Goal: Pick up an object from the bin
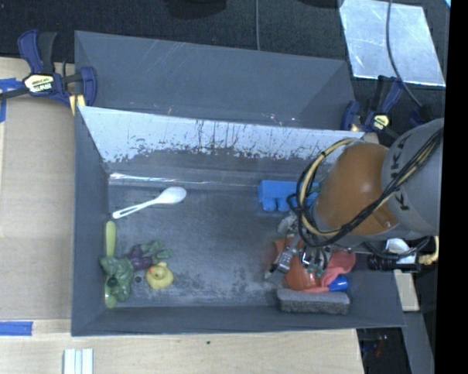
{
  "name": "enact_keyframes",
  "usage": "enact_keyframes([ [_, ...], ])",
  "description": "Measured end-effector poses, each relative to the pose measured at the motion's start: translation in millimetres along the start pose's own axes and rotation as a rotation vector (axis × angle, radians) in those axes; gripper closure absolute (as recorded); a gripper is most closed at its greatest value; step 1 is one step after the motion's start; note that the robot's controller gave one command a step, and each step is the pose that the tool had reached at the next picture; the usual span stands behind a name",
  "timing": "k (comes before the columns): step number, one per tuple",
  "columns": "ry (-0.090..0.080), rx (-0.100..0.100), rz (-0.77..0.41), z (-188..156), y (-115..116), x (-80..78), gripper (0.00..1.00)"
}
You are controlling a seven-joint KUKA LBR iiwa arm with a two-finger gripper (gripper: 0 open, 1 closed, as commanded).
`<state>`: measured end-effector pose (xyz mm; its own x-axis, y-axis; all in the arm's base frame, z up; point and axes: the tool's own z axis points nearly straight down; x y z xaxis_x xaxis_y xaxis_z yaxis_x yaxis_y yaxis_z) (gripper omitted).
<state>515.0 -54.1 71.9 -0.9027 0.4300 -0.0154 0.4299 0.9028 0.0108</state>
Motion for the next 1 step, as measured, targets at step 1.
enact_keyframes([
  [1,-0.042,-0.024,-0.254,-8.3,-46.7,-8.5,1.00],
])
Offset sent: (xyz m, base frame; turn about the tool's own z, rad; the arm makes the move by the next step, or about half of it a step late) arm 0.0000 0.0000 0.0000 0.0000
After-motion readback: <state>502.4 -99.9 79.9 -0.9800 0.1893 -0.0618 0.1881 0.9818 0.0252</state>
